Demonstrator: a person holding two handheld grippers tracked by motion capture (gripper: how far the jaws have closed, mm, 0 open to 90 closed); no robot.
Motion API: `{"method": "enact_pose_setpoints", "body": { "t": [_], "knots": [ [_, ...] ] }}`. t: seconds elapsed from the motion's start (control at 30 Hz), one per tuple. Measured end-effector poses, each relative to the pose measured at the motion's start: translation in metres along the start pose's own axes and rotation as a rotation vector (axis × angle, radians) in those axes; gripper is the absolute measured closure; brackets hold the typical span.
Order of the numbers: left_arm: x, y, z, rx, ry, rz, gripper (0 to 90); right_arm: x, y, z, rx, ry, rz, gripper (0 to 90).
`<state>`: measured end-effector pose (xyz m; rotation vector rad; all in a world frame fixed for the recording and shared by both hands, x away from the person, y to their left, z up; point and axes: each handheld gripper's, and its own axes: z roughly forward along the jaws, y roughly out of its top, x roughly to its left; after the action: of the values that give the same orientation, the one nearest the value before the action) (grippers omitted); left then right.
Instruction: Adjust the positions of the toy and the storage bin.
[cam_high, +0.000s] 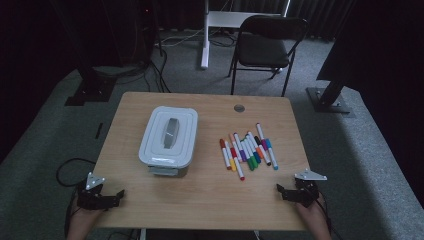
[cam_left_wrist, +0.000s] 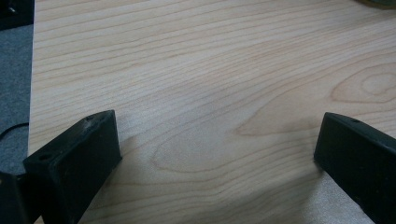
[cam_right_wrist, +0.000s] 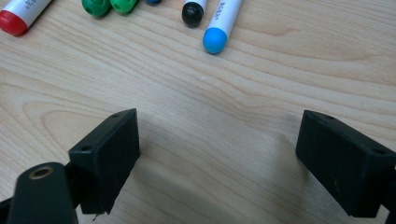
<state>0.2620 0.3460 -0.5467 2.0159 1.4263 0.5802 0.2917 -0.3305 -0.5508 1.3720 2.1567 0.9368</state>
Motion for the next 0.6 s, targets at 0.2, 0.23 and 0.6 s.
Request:
{"method": "enact_pose_setpoints", "body": {
  "t": [0.2,0.23,0.6],
  "knots": [
    [-0.0001,0.0,0.0001,-0.002,0.0,-0.001,0.8,-0.0005,-0.002,-0.0021,0.001,0.005,-0.002,13.4],
    [0.0,0.0,0.0001,-0.002,0.0,-0.001,0.8,-0.0006,-0.002,-0.0021,0.001,0.005,-0.001,13.4],
    [-0.0019,0.0015,-0.0002,0.012,-0.005,0.007,0.9,0.0002,-0.0031,-0.0036,0.002,-0.022,0.024,13.6]
  ]
}}
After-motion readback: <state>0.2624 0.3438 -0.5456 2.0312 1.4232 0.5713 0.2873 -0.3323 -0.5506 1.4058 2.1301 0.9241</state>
